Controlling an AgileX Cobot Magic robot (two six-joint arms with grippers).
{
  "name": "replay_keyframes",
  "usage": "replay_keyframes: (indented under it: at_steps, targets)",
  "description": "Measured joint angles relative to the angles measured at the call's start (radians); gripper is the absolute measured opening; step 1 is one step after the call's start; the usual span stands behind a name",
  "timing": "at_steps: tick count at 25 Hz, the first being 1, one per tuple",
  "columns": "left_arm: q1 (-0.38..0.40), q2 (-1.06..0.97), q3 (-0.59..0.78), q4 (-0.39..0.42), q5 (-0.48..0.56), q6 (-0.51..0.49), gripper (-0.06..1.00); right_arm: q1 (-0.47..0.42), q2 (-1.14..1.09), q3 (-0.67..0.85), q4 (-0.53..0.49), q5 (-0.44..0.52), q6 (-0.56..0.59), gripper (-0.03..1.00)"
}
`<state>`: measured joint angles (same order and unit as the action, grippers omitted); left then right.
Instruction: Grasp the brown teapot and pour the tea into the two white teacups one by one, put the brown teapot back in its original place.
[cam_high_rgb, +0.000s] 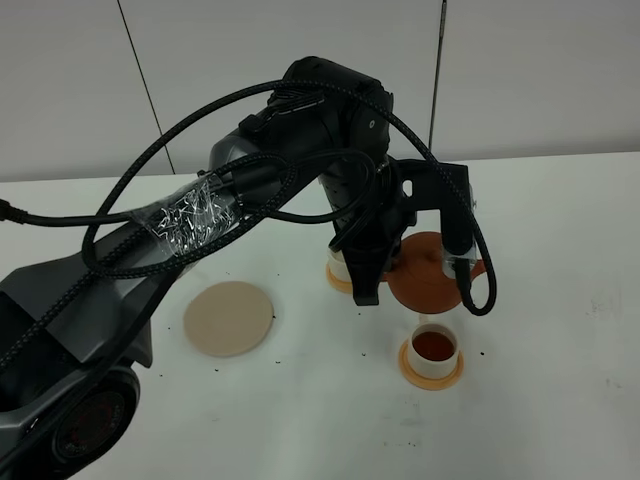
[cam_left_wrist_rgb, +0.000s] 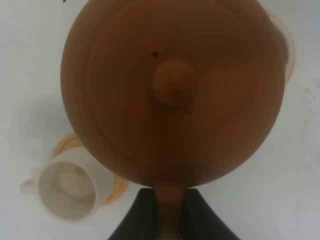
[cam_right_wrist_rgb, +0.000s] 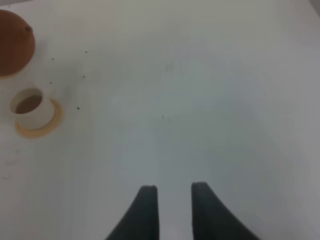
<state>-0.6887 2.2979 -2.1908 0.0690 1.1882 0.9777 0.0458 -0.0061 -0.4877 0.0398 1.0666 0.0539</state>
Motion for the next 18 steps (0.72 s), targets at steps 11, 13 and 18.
replay_keyframes:
  at_steps: [11,13,18]
  targets:
    - [0.001,0.0,0.0,-0.088,0.0,-0.041,0.17,0.0,0.0,0.0,0.0,0.0,0.0,0.18]
    - [0.001,0.0,0.0,-0.098,0.0,-0.062,0.17,0.0,0.0,0.0,0.0,0.0,0.0,0.19]
    - [0.001,0.0,0.0,-0.105,0.0,-0.089,0.17,0.0,0.0,0.0,0.0,0.0,0.0,0.19]
